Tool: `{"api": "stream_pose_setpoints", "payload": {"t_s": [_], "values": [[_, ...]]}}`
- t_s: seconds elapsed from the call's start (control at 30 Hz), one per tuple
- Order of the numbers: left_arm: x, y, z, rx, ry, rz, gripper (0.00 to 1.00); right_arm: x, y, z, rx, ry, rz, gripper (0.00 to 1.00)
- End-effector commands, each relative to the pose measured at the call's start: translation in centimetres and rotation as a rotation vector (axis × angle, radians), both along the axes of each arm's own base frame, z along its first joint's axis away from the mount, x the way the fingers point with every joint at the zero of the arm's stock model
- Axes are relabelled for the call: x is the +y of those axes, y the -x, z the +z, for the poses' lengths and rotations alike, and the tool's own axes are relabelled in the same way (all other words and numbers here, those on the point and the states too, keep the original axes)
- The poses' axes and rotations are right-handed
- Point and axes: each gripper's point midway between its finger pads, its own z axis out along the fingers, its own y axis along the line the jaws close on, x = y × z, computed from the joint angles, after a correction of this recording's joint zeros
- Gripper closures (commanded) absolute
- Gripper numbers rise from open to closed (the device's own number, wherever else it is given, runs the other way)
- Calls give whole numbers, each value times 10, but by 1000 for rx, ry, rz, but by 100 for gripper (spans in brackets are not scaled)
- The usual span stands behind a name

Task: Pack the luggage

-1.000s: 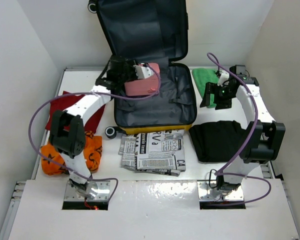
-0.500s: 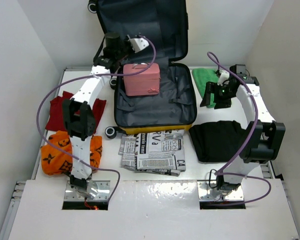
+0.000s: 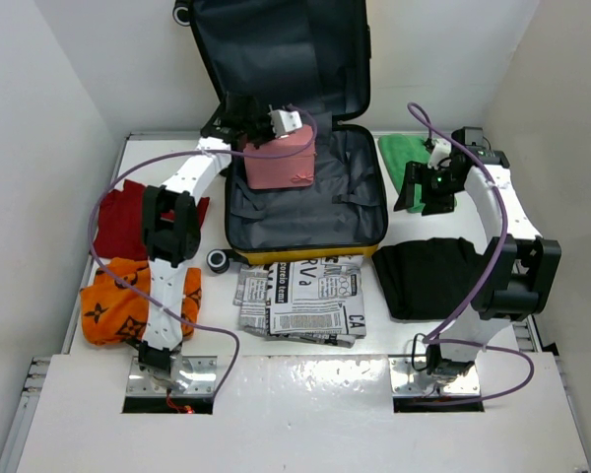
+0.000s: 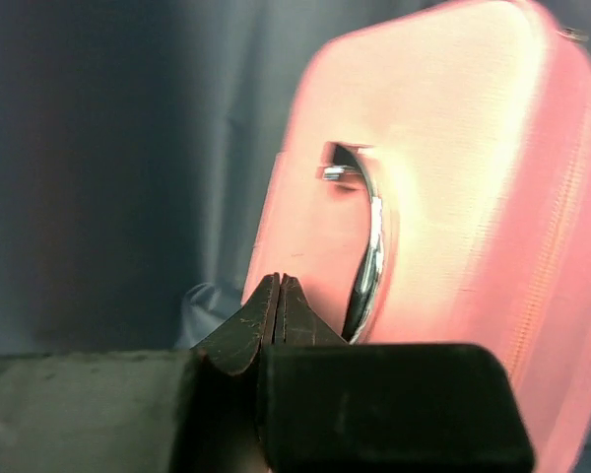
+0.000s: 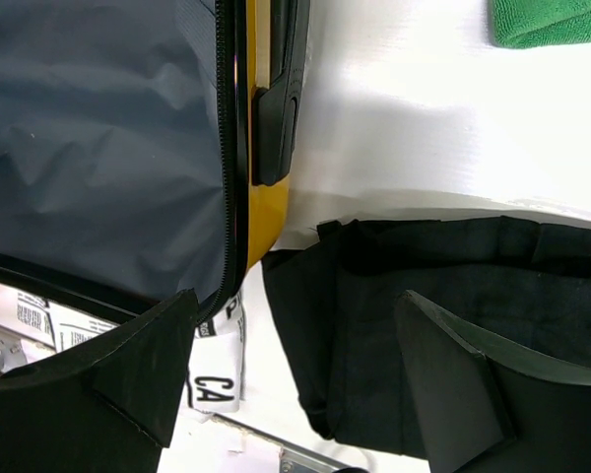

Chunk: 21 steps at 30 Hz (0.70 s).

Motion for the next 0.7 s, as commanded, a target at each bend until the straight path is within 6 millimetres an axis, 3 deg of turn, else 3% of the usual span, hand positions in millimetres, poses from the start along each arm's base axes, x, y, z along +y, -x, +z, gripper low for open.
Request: {"api": "stream_pose_setpoints", "payload": {"t_s": [0.0,0.13,0.2,0.23,0.3,0.33,0.37,0.4,0.43,0.47,0.5,0.53,0.57,0.6,0.67], "values": [[-24,25,26,-47,-30,-137,100,1,-11,15,-51,-1,12,19],[-21,27,18,-43,-98,-124,99,0,-12,18,-56,4,10,17],[-16,18,27,-63,-66,-49,86,-2,-13,20,-62,16,2,16],[-14,9,53,-135,-20,-5,79,-4,-14,21,-67,25,-2,15],[-2,4,75,-167,79,91,67,-7,-15,24,-74,39,-12,15],[-2,1,104,-241,146,114,60,-8,-16,30,-91,46,-11,15],[8,6,133,-265,217,156,48,-8,-14,32,-85,48,-7,15],[11,9,145,-273,237,172,41,-13,-15,36,-97,55,-8,15],[14,12,159,-295,264,191,28,-15,-12,40,-99,61,-6,15],[19,22,191,-330,319,211,7,-18,-4,39,-74,62,-7,15],[26,26,204,-346,338,245,7,-24,1,38,-72,78,17,14],[32,42,232,-360,376,262,5,-26,18,37,-35,83,34,14],[34,42,227,-336,383,280,0,-28,25,37,-18,74,25,12],[39,60,249,-351,414,303,0,-32,36,35,-21,97,86,11],[47,81,244,-262,469,354,0,-30,65,31,5,111,150,9]]}}
